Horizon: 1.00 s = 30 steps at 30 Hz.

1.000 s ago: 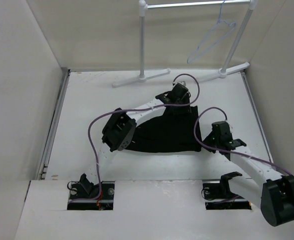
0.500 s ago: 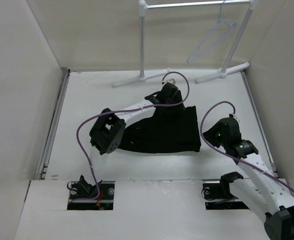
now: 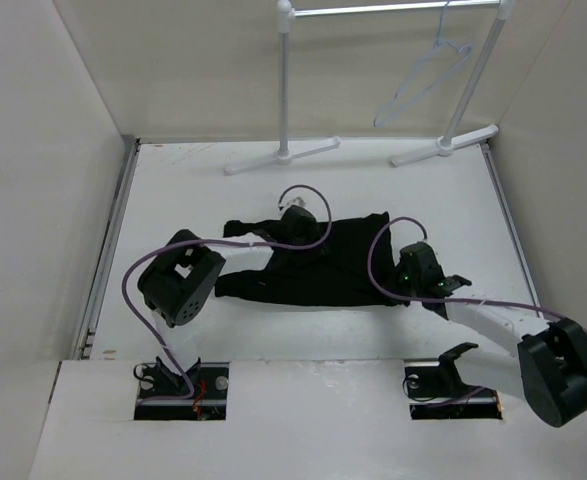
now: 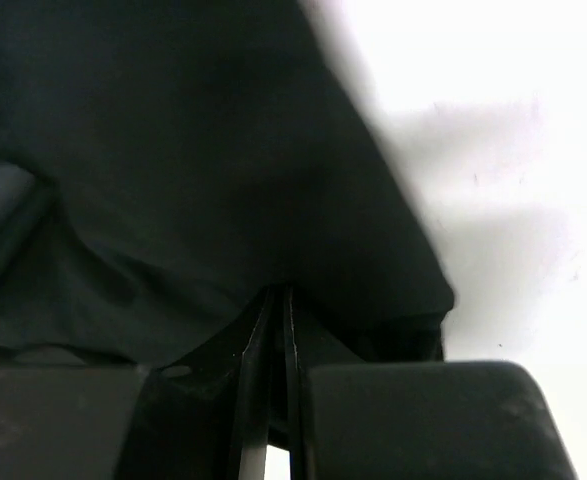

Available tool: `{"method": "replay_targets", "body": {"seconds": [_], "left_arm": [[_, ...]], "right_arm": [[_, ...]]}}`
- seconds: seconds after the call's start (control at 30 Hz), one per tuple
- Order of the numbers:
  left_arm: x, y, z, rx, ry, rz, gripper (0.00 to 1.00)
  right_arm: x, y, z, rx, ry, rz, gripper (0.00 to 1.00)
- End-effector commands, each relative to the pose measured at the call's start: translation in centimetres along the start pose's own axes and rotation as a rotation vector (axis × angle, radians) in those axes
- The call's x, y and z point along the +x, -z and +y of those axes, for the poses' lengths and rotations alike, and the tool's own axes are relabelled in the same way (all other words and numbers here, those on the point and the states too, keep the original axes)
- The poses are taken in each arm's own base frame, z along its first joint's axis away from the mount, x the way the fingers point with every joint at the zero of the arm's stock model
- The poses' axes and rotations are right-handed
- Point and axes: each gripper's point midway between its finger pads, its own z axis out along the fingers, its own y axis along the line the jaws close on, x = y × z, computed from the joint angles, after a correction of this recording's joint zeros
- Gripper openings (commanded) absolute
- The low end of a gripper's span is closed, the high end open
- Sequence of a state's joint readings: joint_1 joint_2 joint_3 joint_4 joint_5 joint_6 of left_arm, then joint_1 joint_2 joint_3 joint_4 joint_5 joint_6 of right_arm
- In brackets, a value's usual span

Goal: Place the trousers on the hanger
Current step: Fold the trousers at the center of the board.

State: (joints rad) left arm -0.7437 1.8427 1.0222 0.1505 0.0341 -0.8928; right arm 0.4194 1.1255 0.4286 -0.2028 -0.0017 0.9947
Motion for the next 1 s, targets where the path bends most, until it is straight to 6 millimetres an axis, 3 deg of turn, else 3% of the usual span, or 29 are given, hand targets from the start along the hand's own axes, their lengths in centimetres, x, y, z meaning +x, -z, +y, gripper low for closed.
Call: {"method": "replay_targets", "body": {"seconds": [0.0,0.17,0.37,0.47,0.53,0.57,0.63,0.73,0.83,0.97], "left_arm": [[-5.3,1.5,3.1,-0.031,0.074,-0.156,0.46],[-7.1,4.1,5.6,-0.033,0.111,-0.202,0.46],[-9.5,8.2,5.4,0.014,0.128,-0.256,0.47],[-11.7,10.8,5.1,0.024,0.125,-0.309,0.47],[-12.5,11.9,4.8,0.025,0.105,-0.327,0.47],[-12.7,12.3,4.8,0.023,0.094,-0.332,0.47],[-12.8,12.9,4.8,0.017,0.086,-0.334,0.47],[-11.4,13.0,5.7,-0.006,0.094,-0.306,0.47],[-9.0,12.3,7.6,-0.048,0.11,-0.266,0.47],[-7.3,12.3,12.2,-0.149,0.166,-0.272,0.47]], "right_arm": [[0.0,-0.7,1.3,-0.052,-0.045,-0.022,0.14],[0.1,-0.9,2.2,-0.051,-0.024,-0.008,0.15],[0.3,0.7,6.2,-0.109,0.02,0.022,0.25],[-1.1,3.2,8.9,-0.172,0.051,-0.021,0.4],[-2.8,4.3,10.4,-0.214,0.075,-0.063,0.41],[-4.3,4.2,10.8,-0.214,0.074,-0.092,0.37],[-6.8,3.1,11.6,-0.209,0.087,-0.116,0.28],[-10.4,-0.6,11.0,-0.164,0.051,-0.151,0.2],[-11.7,-4.5,9.1,-0.091,-0.035,-0.119,0.17],[-12.1,-7.9,7.9,-0.02,-0.111,-0.096,0.16]]}}
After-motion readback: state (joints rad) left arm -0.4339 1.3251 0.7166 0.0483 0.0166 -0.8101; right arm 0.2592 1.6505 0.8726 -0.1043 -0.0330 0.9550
